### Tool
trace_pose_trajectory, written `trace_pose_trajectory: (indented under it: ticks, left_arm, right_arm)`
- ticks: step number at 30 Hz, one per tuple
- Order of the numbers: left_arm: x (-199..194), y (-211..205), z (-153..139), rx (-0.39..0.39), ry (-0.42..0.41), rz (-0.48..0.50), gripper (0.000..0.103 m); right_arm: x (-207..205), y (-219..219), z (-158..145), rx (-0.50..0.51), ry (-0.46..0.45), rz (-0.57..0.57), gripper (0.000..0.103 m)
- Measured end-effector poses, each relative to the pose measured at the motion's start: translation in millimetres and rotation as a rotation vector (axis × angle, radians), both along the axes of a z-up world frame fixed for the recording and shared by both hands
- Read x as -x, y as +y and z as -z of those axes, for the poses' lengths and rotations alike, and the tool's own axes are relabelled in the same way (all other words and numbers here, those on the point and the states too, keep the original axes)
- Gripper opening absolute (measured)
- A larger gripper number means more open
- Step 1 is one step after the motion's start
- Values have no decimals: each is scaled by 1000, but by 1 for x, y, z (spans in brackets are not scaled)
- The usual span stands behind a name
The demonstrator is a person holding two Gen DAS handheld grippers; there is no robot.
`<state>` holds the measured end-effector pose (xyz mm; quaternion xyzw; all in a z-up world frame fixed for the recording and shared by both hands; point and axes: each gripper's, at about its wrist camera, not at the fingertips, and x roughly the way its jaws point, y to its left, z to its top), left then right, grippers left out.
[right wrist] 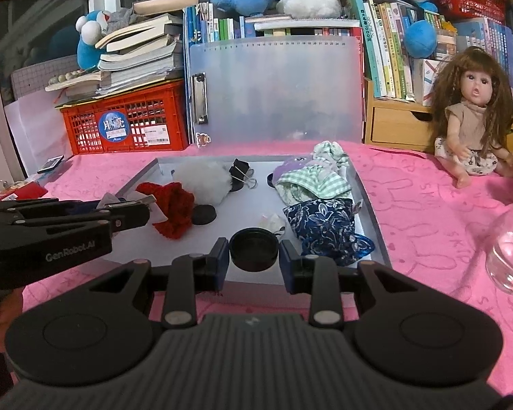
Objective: Organize objects
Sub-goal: 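Carry the hair clip and black cap over the white box with both grippers, then lower the hair clip and black cap into the box and open both grippers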
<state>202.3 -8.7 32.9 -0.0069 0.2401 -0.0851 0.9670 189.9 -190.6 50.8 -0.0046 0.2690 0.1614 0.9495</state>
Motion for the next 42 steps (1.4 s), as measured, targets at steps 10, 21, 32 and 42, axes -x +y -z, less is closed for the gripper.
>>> trace_pose_trajectory:
  ticks: [10, 21, 32, 42]
  left_arm:
    - [-19, -1, 13, -14, 27, -20, 21]
    - [-40, 1, 25, -20, 59, -39, 20]
    - [-58, 1, 28, -11, 68, -44, 20]
    - [-75, -3, 28, -26, 69, -55, 20]
  right_arm:
    - [-15, 5, 7, 6, 28, 4, 37]
    - [-35, 1, 20, -80, 113, 7, 36]
    - [-55, -4, 25, -95, 147, 36, 36]
    - [-70, -2, 24, -88, 153, 49, 36]
